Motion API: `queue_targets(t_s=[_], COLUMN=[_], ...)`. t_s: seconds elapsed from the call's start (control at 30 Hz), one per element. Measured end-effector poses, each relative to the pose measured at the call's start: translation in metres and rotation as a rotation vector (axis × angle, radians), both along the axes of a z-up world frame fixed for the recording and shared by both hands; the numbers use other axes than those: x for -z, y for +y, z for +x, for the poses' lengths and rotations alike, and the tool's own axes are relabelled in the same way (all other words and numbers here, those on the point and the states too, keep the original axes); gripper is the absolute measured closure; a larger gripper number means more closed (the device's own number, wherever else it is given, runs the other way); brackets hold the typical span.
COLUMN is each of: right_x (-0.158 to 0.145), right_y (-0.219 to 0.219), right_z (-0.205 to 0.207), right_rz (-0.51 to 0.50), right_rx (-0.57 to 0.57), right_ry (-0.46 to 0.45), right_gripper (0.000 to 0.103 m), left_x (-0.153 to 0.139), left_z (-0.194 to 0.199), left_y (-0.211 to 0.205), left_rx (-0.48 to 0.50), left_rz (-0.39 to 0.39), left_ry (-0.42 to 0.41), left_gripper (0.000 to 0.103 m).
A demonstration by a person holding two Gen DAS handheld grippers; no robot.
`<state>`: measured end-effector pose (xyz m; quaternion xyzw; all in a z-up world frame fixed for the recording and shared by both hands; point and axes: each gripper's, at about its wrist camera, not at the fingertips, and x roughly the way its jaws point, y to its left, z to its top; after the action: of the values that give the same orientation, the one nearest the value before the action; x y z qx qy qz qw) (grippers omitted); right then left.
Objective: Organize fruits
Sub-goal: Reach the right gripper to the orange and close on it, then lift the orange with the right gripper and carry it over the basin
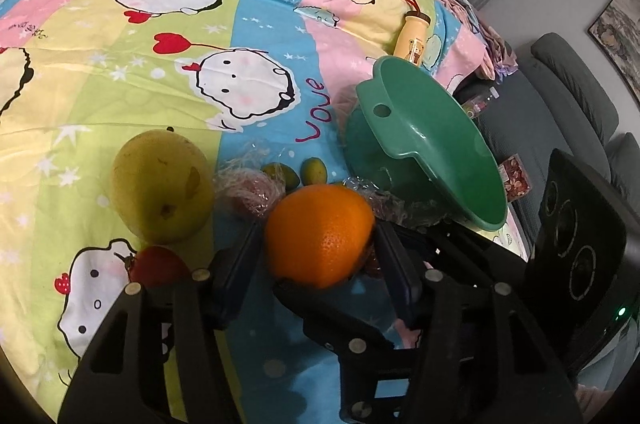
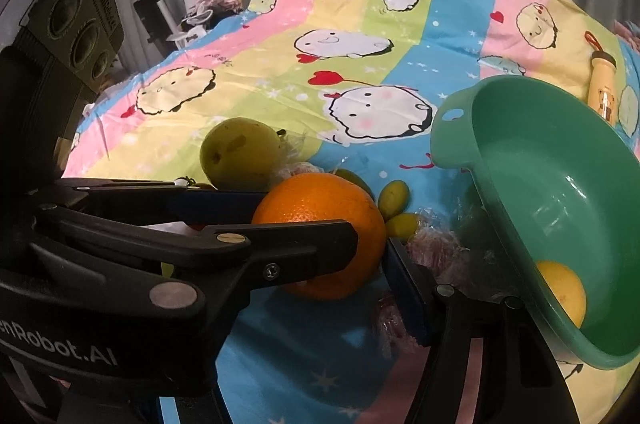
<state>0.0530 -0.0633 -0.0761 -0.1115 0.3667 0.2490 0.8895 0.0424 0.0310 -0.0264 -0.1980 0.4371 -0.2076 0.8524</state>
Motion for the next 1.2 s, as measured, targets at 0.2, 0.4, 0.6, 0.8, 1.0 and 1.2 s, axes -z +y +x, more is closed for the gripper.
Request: queue_targets(t_s=[0.2, 0.4, 0.6, 0.8, 1.0, 1.2], right_x=[-0.005, -0.02, -0.037, -0.053, -0.067, -0.076], right_y=[-0.003, -0.004, -0.009, -0.016, -0.023, -0.028], right_z=[-0.006, -0.025, -0.046, -0.065, -0.083, -0.096], right_rz=[0.04, 0.068, 0.094, 0.112, 0.125, 0.136], right_rx=[-0.004, -0.018, -0.021, -0.019, -0.015, -0.013], right_ry=[0.006, -0.02, -0.047, -0.082, -0.117, -0.145], right_gripper=[0.037, 0.037, 0.037, 0.037, 0.037, 0.037], left_x=[-0.007, -0.026, -0.045, -0.063, -0.079, -0.091], left_z=[-0.009, -0.029, -0.049, -0.065, -0.081, -0.093], left_y=[0.002, 0.001, -0.004, -0.01, -0.017, -0.024], left_rx=[0.001, 0.0, 0.004, 0.013, 0.021, 0.028], left_rz=[0.006, 0.013, 0.021, 0.02, 0.027, 0.041], left_ry=[-0.01, -0.047, -0.085, -0.121, -0.157, -0.185], left_gripper=[0.046, 0.047, 0.047, 0.047, 0.047, 0.047])
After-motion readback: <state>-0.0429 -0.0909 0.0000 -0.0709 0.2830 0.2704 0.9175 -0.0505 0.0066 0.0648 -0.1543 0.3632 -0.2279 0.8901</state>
